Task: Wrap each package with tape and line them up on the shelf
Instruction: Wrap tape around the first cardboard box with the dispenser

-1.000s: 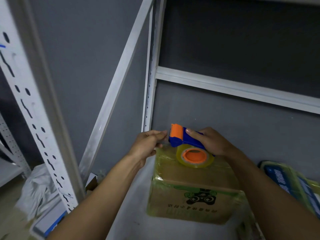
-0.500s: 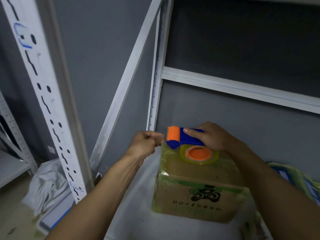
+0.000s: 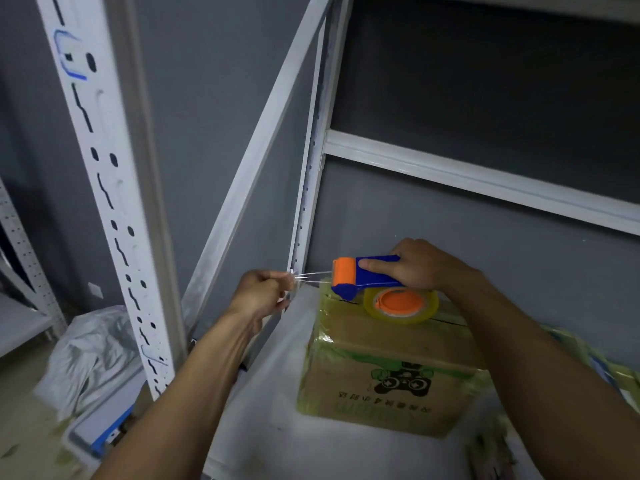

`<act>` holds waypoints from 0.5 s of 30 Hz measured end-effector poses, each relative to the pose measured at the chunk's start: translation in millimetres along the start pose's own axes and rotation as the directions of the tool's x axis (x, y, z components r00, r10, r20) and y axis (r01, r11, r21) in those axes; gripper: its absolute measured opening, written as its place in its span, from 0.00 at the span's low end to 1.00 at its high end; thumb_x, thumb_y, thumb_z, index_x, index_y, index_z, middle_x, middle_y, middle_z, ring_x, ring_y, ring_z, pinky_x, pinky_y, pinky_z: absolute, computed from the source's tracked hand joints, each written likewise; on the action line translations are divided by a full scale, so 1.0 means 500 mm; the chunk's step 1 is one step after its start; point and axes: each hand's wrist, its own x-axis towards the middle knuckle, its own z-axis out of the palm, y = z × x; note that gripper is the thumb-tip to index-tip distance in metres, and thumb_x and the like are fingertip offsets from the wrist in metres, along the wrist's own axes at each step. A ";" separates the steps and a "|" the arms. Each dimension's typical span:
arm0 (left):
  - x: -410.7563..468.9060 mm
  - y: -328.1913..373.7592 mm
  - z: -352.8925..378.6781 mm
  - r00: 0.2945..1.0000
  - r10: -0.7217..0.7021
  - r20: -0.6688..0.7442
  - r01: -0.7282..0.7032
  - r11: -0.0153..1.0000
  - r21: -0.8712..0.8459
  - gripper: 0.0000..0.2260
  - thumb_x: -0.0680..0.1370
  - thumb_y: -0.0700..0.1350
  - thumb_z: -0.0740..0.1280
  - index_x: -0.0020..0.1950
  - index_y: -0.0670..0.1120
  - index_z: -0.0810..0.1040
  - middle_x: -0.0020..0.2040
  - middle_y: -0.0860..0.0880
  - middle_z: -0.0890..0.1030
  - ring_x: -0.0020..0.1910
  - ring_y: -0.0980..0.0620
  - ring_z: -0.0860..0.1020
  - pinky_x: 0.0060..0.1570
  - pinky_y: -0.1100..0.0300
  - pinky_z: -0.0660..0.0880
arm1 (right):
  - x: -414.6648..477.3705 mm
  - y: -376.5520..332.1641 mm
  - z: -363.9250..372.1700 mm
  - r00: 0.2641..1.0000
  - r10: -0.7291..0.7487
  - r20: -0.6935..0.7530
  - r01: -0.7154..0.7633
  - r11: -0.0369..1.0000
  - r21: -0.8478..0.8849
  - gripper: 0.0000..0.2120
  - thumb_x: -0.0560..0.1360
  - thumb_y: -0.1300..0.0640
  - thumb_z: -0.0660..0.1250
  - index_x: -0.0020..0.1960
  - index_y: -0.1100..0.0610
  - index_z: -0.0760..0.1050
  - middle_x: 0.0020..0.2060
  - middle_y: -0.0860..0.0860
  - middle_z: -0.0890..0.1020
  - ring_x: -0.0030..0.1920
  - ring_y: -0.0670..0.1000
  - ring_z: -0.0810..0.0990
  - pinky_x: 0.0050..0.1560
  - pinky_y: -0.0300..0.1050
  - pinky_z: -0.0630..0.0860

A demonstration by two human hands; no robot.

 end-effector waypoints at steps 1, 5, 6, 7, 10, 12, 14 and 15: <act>0.004 -0.003 -0.008 1.000 -0.012 -0.024 0.012 1.000 -0.004 0.05 0.78 0.36 0.71 0.44 0.43 0.83 0.39 0.48 0.81 0.41 0.52 0.77 0.31 0.65 0.79 | -0.001 0.004 -0.002 1.000 0.005 -0.001 -0.005 1.000 -0.017 0.45 0.54 0.11 0.56 0.32 0.56 0.72 0.20 0.48 0.72 0.21 0.44 0.71 0.32 0.45 0.67; 0.016 -0.021 -0.021 0.997 -0.048 -0.056 0.048 0.999 -0.002 0.04 0.78 0.37 0.71 0.44 0.44 0.83 0.39 0.49 0.80 0.40 0.53 0.76 0.31 0.65 0.78 | 0.001 0.004 -0.007 1.000 0.020 0.021 -0.019 0.998 -0.054 0.46 0.51 0.10 0.55 0.32 0.55 0.71 0.21 0.47 0.72 0.21 0.44 0.71 0.33 0.46 0.68; 0.020 -0.024 -0.023 0.996 -0.049 -0.071 0.050 0.999 0.013 0.04 0.77 0.37 0.71 0.44 0.44 0.84 0.39 0.50 0.80 0.39 0.54 0.76 0.31 0.65 0.77 | 0.003 0.001 -0.008 0.999 0.024 0.026 -0.023 0.998 -0.060 0.46 0.51 0.09 0.55 0.31 0.54 0.71 0.21 0.47 0.73 0.22 0.44 0.72 0.33 0.46 0.69; 0.025 -0.026 -0.027 0.995 -0.046 -0.088 0.048 0.999 0.025 0.04 0.77 0.37 0.71 0.44 0.44 0.84 0.38 0.50 0.80 0.37 0.55 0.75 0.31 0.64 0.75 | 0.005 -0.001 -0.010 0.999 0.030 0.027 -0.028 0.997 -0.069 0.46 0.51 0.09 0.55 0.31 0.54 0.72 0.21 0.47 0.74 0.22 0.43 0.72 0.33 0.45 0.69; 0.040 -0.043 -0.041 0.990 -0.029 -0.136 0.035 0.998 0.046 0.05 0.76 0.37 0.70 0.41 0.44 0.84 0.36 0.49 0.79 0.32 0.53 0.72 0.31 0.63 0.70 | 0.006 0.003 -0.013 0.998 0.052 0.023 -0.049 0.993 -0.108 0.46 0.49 0.09 0.54 0.31 0.53 0.72 0.22 0.47 0.75 0.25 0.46 0.75 0.34 0.45 0.70; 0.043 -0.060 -0.040 0.985 -0.010 -0.173 0.026 0.996 0.091 0.07 0.76 0.38 0.69 0.40 0.45 0.84 0.35 0.51 0.80 0.32 0.51 0.72 0.30 0.62 0.69 | 0.007 0.004 -0.014 0.997 0.067 0.033 -0.062 0.988 -0.139 0.45 0.51 0.10 0.55 0.31 0.53 0.72 0.24 0.48 0.76 0.26 0.47 0.75 0.33 0.44 0.70; 0.044 -0.073 -0.035 0.979 -0.003 -0.202 0.026 0.994 0.109 0.08 0.75 0.37 0.68 0.38 0.46 0.84 0.36 0.52 0.81 0.31 0.51 0.72 0.30 0.62 0.68 | 0.012 -0.002 -0.015 0.997 0.077 0.031 -0.071 0.984 -0.166 0.44 0.52 0.10 0.56 0.31 0.53 0.72 0.25 0.48 0.76 0.26 0.48 0.75 0.33 0.44 0.69; 0.047 -0.078 -0.034 0.978 -0.016 -0.209 0.039 0.993 0.107 0.09 0.75 0.38 0.68 0.38 0.46 0.83 0.36 0.52 0.80 0.31 0.51 0.72 0.29 0.62 0.67 | 0.013 -0.004 -0.014 0.997 0.077 0.027 -0.072 0.983 -0.171 0.43 0.52 0.11 0.56 0.31 0.53 0.72 0.25 0.48 0.76 0.26 0.48 0.75 0.33 0.44 0.69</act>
